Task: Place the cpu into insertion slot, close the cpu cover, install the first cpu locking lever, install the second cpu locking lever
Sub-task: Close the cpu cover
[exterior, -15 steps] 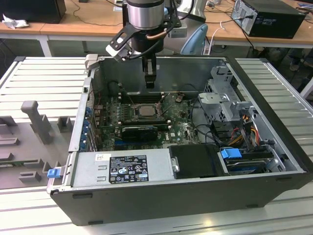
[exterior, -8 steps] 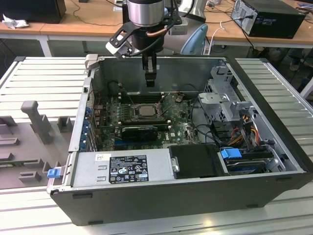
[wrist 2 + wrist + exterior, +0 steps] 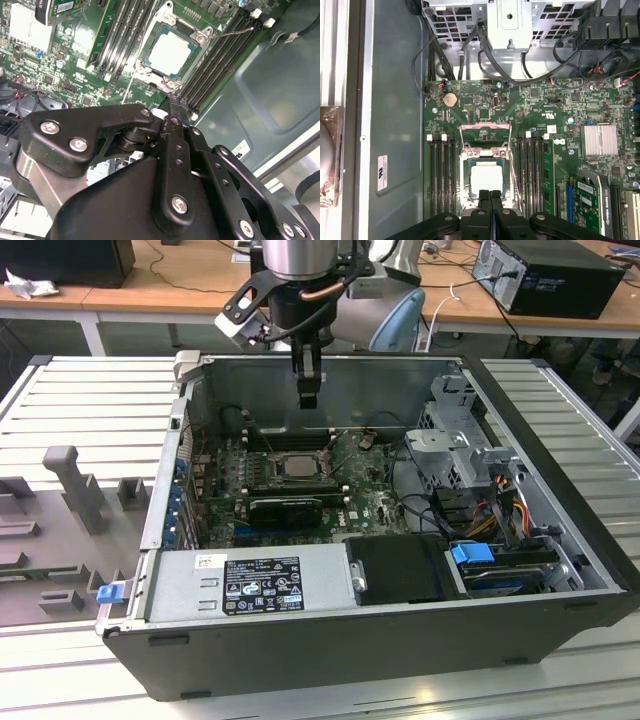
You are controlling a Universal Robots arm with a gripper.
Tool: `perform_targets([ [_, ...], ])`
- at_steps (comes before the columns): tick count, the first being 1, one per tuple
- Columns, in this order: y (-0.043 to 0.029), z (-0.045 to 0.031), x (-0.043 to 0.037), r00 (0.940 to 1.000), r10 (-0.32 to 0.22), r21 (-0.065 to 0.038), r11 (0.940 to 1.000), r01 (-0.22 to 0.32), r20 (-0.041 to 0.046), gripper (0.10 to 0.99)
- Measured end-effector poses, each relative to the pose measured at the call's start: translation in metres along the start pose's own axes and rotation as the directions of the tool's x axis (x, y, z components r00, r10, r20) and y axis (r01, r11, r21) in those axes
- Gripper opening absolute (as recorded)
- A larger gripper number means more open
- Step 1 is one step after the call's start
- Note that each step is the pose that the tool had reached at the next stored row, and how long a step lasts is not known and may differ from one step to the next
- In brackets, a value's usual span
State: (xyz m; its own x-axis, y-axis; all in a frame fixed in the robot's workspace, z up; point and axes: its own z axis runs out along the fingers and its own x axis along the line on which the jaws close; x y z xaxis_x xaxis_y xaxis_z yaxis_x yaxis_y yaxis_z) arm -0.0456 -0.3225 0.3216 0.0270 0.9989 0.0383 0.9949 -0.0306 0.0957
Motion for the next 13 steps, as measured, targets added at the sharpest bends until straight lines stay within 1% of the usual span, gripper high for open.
perform_targets([
  [7, 0.0040, -0.0045, 0.0003, 1.0000, 0.000, 0.000, 1.0000, 0.000, 0.0000, 0.106],
  [13, 0.0083, -0.0098, 0.0006, 1.0000, 0.000, 0.000, 1.0000, 0.000, 0.0000, 0.106],
])
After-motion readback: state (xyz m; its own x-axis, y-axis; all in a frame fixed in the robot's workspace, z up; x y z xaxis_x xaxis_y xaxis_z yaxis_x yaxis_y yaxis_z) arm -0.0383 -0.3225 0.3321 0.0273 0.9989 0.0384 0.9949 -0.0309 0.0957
